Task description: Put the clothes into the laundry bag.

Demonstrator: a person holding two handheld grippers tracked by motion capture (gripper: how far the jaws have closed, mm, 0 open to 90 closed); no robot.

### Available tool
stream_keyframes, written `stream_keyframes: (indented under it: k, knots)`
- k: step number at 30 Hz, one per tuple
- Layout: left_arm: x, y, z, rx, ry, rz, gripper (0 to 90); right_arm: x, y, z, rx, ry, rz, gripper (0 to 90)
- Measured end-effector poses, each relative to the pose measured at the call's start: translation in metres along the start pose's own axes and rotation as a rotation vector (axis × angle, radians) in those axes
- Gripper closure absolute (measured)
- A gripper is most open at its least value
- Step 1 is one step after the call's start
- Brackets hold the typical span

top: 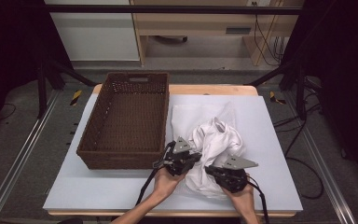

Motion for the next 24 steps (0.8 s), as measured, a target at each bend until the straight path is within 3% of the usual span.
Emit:
stream_keyframes:
  k: [3,5,9,12,14,16,19,20,22,24]
  knots:
    - [-0.002,0.002,-0.002,-0.004,0.0,-0.006,88.1,0.0,-0.005,0.015,0.019,0.038,0.024,88.0]
    - [-0.003,0.005,-0.003,-0.012,-0.004,0.004,88.1,0.0,-0.005,0.016,0.008,0.035,0.036,88.0]
    - [-0.007,0.008,-0.002,-0.009,-0.011,-0.013,88.1,-0.003,0.0,0.01,-0.004,0.024,0.021,88.1]
    - [-0.008,0.005,-0.001,-0.005,-0.002,-0.002,88.1,0.0,-0.003,0.018,-0.008,0.049,0.045,88.1]
    - [-0.007,0.002,-0.003,-0.001,0.001,0.006,88.2,0.004,-0.01,0.028,0.047,0.11,0.053,88.3]
    - [-0.006,0.0,-0.008,-0.001,-0.006,0.023,88.2,0.003,-0.015,0.032,0.088,0.112,0.065,88.4]
    - [-0.003,0.001,-0.014,-0.002,-0.001,0.036,88.2,0.001,-0.025,0.03,0.269,0.109,0.063,88.6]
    - [0.001,0.002,-0.015,-0.003,0.01,0.038,88.1,0.001,-0.029,0.029,0.296,0.093,0.073,88.6]
    - [0.007,0.003,-0.014,0.003,0.014,0.033,88.0,0.004,-0.031,0.028,0.299,0.061,0.092,88.5]
    - [0.013,0.006,-0.012,0.012,0.014,0.021,88.0,0.004,-0.029,0.029,0.298,0.061,0.065,87.7]
Point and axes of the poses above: each handheld gripper's, and its own axes: z roughly forward along the jaws, x roughly out of its underside, y roughly to its left, the point moved 4 cm from there along z, roughly forward along the jaws, and after that the axes turned 8 degrees about -x, right-handed, at the moved point
